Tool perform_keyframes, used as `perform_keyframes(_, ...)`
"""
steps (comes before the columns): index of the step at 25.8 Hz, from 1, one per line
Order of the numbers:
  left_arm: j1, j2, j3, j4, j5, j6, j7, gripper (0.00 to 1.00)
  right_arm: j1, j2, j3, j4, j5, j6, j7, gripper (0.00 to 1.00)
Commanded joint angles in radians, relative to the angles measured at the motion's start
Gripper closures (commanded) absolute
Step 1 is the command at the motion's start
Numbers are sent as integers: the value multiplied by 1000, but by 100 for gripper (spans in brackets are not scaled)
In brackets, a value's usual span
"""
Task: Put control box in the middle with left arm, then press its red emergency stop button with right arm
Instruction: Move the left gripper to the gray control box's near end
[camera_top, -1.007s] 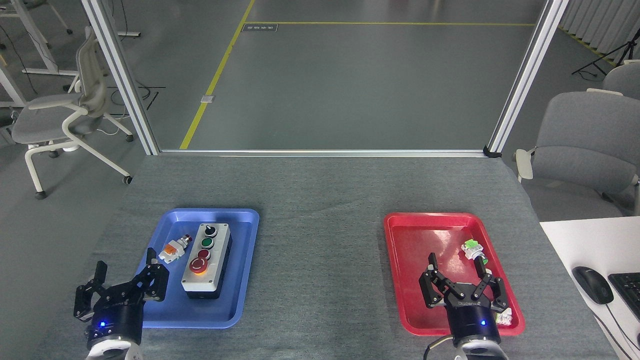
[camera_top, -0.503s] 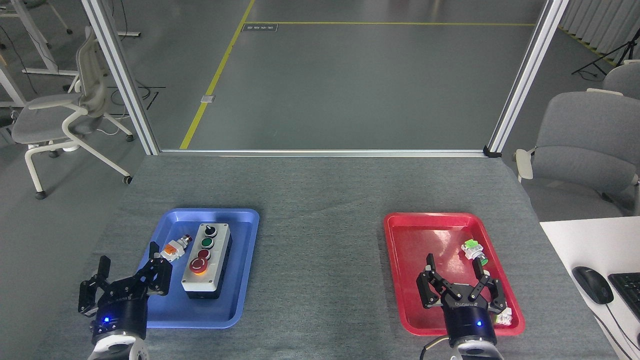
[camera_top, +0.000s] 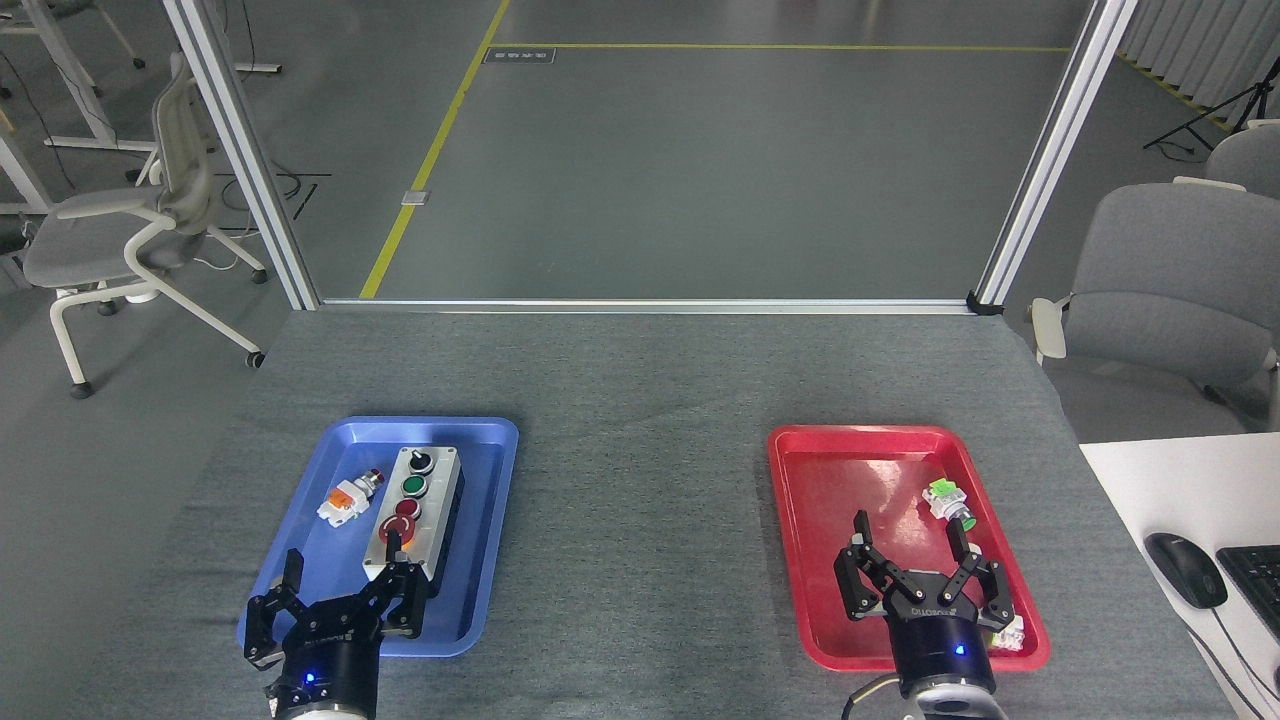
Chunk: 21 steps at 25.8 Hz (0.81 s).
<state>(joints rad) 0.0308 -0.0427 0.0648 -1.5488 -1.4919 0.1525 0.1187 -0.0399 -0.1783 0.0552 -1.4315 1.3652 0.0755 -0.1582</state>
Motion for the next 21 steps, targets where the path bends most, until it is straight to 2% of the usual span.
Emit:
perform_keyframes(1,15,-8,-71,4,-59,76,4,0,0,0,0,-3,-2,0,0,2)
perform_keyframes(5,17,-34,-79,41,-70,85,6,0,11,3,0,-1,-12,20,20,2)
perform_keyframes(7,12,-51,-79,73,-71,85,6,0,17,5,-1,-3,-12,58,100,1)
perform_keyframes(10,-6,-42,-79,145,-70,84,18,0,14,0,0,-3,-12,70,187,1)
perform_keyframes(14,-25,-36,-79,205,-68,75,59,0,14,-3,2,-6,-12,73,187,1)
perform_keyframes(21,-64,-31,-80,246,-71,73,59,0,18,3,2,-7,-11,35,178,1)
